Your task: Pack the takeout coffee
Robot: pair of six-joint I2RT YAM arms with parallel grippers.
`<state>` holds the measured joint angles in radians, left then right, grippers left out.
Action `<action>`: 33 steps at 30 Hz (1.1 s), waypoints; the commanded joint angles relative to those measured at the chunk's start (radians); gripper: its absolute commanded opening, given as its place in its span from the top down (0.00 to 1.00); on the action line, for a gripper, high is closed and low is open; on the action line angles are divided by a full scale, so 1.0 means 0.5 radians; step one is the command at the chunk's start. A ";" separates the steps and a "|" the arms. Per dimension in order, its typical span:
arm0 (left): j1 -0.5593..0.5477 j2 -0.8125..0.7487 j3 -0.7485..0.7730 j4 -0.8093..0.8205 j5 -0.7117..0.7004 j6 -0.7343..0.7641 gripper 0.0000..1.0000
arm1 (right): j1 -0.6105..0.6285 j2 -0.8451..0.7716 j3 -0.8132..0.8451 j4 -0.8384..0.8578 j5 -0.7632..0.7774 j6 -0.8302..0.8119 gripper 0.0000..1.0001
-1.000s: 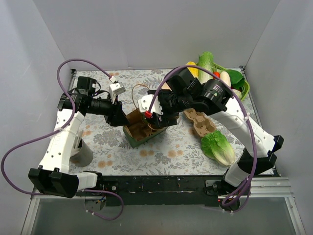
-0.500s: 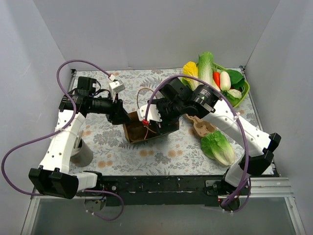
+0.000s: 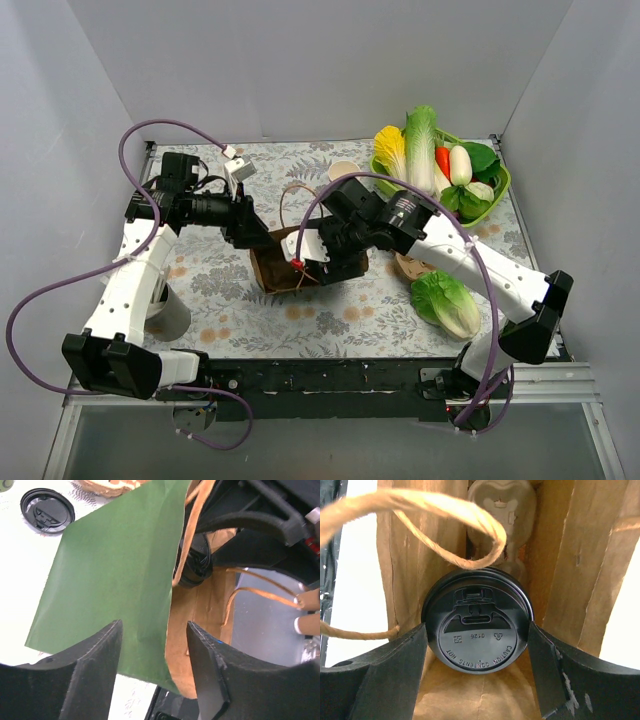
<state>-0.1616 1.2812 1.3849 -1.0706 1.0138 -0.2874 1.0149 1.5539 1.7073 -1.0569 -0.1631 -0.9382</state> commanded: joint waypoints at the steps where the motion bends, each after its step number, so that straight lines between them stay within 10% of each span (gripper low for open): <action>1: -0.008 -0.031 0.025 0.132 0.172 -0.201 0.43 | 0.041 -0.181 -0.128 0.165 -0.011 0.011 0.80; 12: 0.028 -0.050 -0.012 0.689 0.172 -0.768 0.39 | 0.130 -0.427 -0.537 0.451 0.203 -0.121 0.85; 19: 0.093 0.091 -0.278 1.297 -0.291 -1.250 0.39 | 0.130 -0.408 -0.589 0.534 0.277 -0.197 0.89; 33: 0.121 0.558 -0.484 1.485 -0.175 -1.284 0.42 | 0.029 -0.301 -0.589 0.568 0.155 -0.437 0.91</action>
<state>-0.1028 1.5677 1.1564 -0.3824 0.8829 -0.9264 1.0412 1.3796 1.4094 -0.8024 -0.0574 -1.1061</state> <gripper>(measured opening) 0.585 0.815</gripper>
